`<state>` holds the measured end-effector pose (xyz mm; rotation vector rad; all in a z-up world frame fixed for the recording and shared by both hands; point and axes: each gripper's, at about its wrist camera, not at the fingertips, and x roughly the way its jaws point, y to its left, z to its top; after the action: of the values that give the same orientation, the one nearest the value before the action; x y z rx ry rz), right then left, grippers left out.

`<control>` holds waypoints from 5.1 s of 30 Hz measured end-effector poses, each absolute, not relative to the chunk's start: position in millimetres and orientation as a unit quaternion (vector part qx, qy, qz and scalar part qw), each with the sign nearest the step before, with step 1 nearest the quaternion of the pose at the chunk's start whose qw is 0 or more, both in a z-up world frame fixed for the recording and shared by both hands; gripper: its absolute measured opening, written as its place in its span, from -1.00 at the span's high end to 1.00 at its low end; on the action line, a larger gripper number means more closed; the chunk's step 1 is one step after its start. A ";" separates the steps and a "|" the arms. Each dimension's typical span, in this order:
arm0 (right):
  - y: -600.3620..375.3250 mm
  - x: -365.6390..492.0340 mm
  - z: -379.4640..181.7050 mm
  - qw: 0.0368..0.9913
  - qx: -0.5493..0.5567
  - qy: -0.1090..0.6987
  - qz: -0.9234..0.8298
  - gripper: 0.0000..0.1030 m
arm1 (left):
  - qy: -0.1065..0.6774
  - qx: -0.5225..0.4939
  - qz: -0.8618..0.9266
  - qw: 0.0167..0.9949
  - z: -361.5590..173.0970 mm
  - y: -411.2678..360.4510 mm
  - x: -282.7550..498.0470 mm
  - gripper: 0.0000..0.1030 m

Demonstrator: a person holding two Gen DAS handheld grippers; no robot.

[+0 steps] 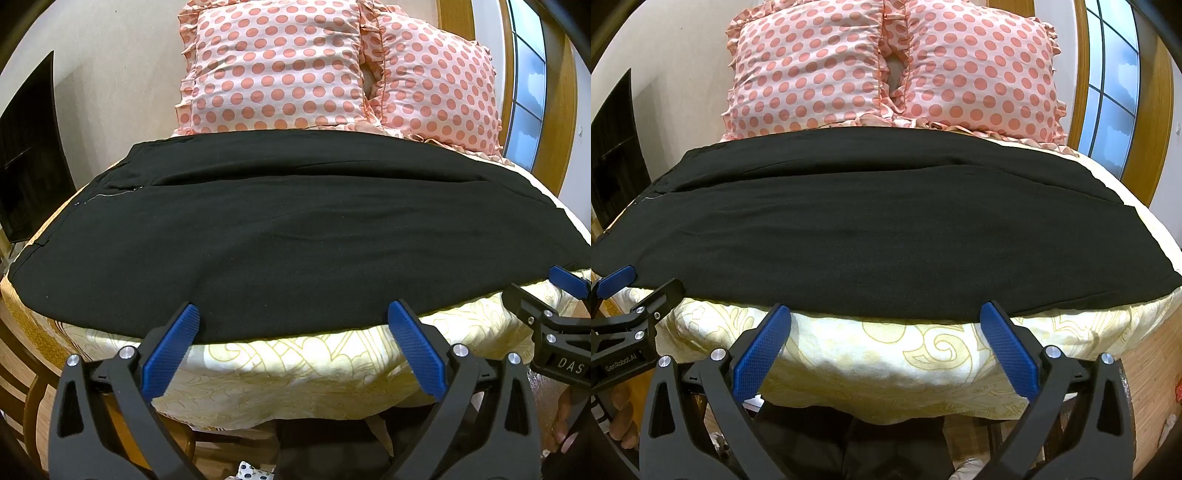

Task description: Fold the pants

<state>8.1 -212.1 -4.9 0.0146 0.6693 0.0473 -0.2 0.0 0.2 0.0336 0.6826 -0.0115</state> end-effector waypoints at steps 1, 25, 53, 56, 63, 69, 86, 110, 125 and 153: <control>-212.1 8.1 -4.9 0.944 0.007 0.328 0.023 -0.97 | 0.335 0.016 -0.006 0.942 0.2 0.0 -0.3 -0.97; -212.4 7.6 -4.8 0.944 0.007 0.328 0.023 -0.97 | 0.334 0.016 -0.006 0.942 0.0 0.0 -0.4 -0.97; -212.6 7.4 -3.5 0.945 0.007 0.327 0.023 -0.97 | 0.333 0.016 -0.006 0.943 0.0 0.0 -0.5 -0.97; -212.6 7.5 -3.4 0.945 0.007 0.327 0.023 -0.97 | 0.333 0.016 -0.006 0.943 -0.1 -0.1 -0.6 -0.97; -212.9 7.5 -3.0 0.945 0.007 0.327 0.023 -0.97 | 0.333 0.016 -0.006 0.943 -0.1 -0.1 -0.6 -0.97; -213.1 7.3 -2.8 0.945 0.007 0.326 0.023 -0.97 | 0.333 0.016 -0.006 0.943 -0.1 -0.1 -0.7 -0.97; -214.7 4.9 -2.8 0.945 0.002 0.323 0.039 -0.97 | 0.349 0.012 -0.005 0.937 4.4 -1.5 8.1 -0.97; -461.4 228.9 91.1 0.909 0.180 0.329 -0.180 -0.76 | 0.282 -0.042 0.039 0.958 63.3 59.4 113.2 -0.97; -533.5 383.5 21.3 0.819 0.214 0.419 -0.329 -0.21 | 0.337 -0.071 -0.005 0.939 37.9 63.6 141.2 -0.97; -506.1 148.7 75.3 0.919 0.323 0.180 -0.140 0.90 | 0.350 -0.110 -0.001 0.930 33.6 74.1 143.4 -0.97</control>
<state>148.7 -506.1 75.3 0.6634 0.3697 -0.2872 143.4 74.1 33.6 -0.2258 0.7159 -0.0013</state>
